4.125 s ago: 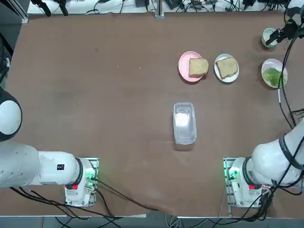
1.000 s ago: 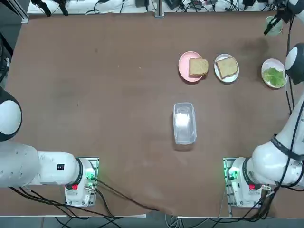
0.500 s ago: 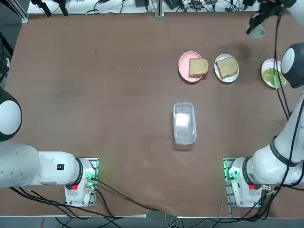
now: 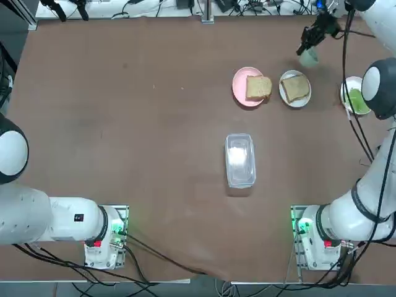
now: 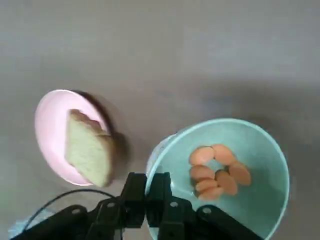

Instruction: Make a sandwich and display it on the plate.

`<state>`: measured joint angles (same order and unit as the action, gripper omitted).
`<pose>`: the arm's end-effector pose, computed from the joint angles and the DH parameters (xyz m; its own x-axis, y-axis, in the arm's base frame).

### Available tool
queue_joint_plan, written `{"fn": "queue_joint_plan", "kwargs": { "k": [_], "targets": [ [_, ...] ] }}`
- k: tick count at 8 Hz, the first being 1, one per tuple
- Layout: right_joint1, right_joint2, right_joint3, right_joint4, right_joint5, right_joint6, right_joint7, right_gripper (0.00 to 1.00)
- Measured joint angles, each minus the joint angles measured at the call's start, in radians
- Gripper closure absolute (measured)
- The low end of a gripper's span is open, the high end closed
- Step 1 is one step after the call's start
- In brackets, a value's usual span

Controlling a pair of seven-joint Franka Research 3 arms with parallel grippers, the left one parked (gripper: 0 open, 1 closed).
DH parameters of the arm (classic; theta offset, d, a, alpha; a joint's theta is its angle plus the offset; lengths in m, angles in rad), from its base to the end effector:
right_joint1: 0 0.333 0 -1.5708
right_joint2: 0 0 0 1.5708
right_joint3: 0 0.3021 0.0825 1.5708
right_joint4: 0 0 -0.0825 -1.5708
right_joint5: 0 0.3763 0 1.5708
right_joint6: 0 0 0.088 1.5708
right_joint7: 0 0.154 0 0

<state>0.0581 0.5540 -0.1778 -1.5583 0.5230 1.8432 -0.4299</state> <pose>0.6494 -0.0045 0.2647 0.9846 0.1386 -0.1063 0.0800 -0.8989 -0.4309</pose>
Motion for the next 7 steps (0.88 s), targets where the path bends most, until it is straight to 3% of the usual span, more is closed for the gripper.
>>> {"fn": "queue_joint_plan", "kwargs": {
  "k": [4, 7],
  "targets": [
    [-0.012, -0.013, -0.007, -0.087, 0.228, -0.018, 0.000, 0.95],
    [-0.077, -0.009, -0.009, -0.113, 0.362, -0.112, -0.039, 0.95]
  ]
}}
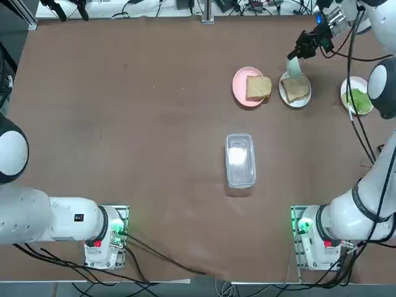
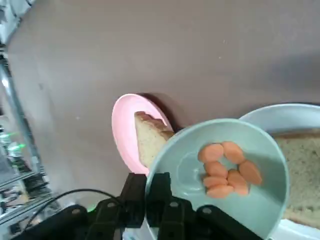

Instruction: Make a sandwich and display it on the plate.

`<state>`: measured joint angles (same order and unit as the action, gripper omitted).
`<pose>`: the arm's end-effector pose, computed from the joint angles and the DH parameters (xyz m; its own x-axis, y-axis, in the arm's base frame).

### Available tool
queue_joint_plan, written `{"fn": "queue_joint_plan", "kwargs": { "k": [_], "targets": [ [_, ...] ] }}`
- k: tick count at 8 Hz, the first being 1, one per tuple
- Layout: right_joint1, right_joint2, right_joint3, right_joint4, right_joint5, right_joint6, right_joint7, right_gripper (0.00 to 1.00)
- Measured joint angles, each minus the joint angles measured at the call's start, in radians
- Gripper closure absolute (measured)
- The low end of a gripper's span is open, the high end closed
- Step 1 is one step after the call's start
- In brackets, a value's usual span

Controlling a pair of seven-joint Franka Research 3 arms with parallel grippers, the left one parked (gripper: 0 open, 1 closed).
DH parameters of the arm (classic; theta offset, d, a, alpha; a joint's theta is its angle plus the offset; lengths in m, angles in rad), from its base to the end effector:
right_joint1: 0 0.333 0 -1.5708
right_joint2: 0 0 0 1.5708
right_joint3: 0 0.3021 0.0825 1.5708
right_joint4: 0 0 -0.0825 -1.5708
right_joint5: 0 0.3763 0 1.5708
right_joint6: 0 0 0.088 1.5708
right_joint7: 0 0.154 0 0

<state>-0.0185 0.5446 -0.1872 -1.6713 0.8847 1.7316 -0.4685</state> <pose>0.6223 -0.0123 0.2463 0.9823 -0.0170 -0.1867 -0.1485 -0.6782 -0.7197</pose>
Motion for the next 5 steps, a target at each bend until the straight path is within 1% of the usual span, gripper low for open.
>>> {"fn": "queue_joint_plan", "kwargs": {
  "k": [2, 5],
  "targets": [
    [-0.054, 0.024, -0.001, -0.010, 0.082, -0.071, -0.101, 0.95],
    [-0.107, 0.072, -0.001, -0.031, 0.204, -0.145, -0.237, 0.95]
  ]
}}
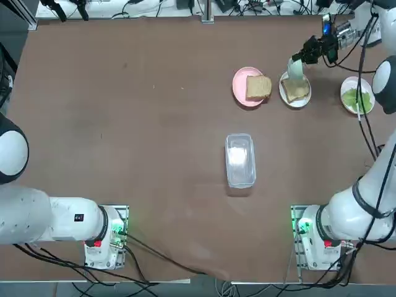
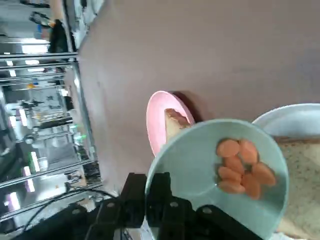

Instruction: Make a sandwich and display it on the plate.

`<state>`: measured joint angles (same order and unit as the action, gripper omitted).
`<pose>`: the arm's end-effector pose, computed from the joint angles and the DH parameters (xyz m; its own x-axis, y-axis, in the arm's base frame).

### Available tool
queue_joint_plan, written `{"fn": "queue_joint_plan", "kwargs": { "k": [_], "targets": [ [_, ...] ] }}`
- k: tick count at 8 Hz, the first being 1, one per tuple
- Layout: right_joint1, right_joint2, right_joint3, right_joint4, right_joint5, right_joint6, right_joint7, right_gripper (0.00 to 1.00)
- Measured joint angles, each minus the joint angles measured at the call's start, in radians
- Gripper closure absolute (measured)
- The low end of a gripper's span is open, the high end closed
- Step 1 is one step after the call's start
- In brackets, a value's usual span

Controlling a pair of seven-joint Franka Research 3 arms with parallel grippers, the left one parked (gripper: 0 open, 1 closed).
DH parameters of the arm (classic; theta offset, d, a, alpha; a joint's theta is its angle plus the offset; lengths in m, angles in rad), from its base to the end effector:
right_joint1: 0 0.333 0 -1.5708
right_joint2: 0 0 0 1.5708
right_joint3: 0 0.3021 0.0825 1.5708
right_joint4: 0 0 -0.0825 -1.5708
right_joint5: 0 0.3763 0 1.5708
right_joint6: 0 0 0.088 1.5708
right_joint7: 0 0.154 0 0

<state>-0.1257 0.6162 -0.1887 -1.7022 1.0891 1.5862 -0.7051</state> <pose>0.6040 -0.0458 0.2142 0.9933 0.0044 -0.1154 -0.1011 -0.4501 -0.8872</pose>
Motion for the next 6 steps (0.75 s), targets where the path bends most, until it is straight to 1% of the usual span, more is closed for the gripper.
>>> {"fn": "queue_joint_plan", "kwargs": {
  "k": [2, 6],
  "targets": [
    [-0.047, 0.040, -0.001, -0.013, 0.068, -0.061, -0.128, 0.95],
    [-0.107, 0.094, -0.001, -0.014, 0.135, -0.163, -0.282, 0.95]
  ]
}}
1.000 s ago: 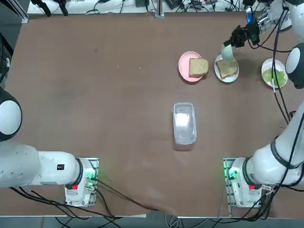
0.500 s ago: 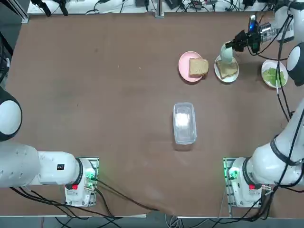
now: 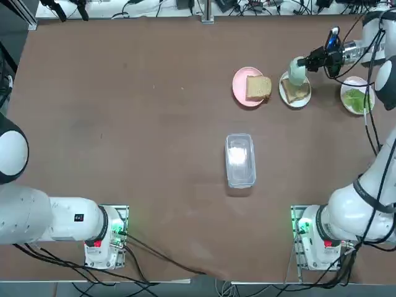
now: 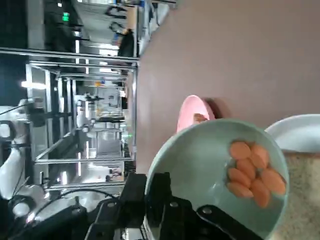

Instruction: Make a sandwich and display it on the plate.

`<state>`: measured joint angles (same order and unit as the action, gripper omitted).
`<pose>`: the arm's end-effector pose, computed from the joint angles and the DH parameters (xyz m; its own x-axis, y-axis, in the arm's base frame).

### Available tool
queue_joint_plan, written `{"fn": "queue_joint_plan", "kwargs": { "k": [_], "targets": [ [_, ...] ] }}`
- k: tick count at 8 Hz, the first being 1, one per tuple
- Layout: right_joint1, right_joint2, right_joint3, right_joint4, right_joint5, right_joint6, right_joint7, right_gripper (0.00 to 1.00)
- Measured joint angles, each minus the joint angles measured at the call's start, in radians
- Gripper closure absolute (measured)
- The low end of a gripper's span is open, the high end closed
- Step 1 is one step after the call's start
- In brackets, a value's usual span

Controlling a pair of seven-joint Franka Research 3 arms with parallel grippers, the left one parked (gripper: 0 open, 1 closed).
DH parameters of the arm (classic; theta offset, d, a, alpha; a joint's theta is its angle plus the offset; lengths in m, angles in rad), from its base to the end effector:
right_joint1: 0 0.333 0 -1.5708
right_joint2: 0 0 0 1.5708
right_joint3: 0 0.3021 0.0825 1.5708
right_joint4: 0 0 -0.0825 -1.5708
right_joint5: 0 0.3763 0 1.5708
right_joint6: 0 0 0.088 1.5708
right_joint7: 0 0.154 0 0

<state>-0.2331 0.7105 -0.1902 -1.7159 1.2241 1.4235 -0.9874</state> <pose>0.5803 -0.0824 0.1797 0.9988 -0.0002 0.0486 0.0473 -0.2269 -0.9728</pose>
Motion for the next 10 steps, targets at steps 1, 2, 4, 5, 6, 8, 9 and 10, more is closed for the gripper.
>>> {"fn": "queue_joint_plan", "kwargs": {
  "k": [1, 2, 4, 5, 6, 8, 9, 10],
  "targets": [
    [-0.008, 0.004, 0.000, 0.000, 0.007, -0.008, -0.013, 0.95],
    [-0.015, 0.004, 0.000, 0.000, 0.009, -0.019, -0.021, 0.95],
    [-0.035, 0.007, 0.000, 0.000, 0.010, -0.051, -0.074, 0.95],
    [-0.045, 0.013, 0.000, 0.000, 0.010, -0.062, -0.104, 0.95],
    [-0.052, 0.025, 0.000, 0.000, 0.018, -0.076, -0.129, 0.95],
    [-0.060, 0.056, 0.000, -0.001, 0.060, -0.119, -0.165, 0.95],
    [-0.063, 0.066, 0.000, -0.001, 0.070, -0.128, -0.175, 0.95],
    [-0.064, 0.069, 0.000, -0.001, 0.073, -0.133, -0.183, 0.95]
  ]
}}
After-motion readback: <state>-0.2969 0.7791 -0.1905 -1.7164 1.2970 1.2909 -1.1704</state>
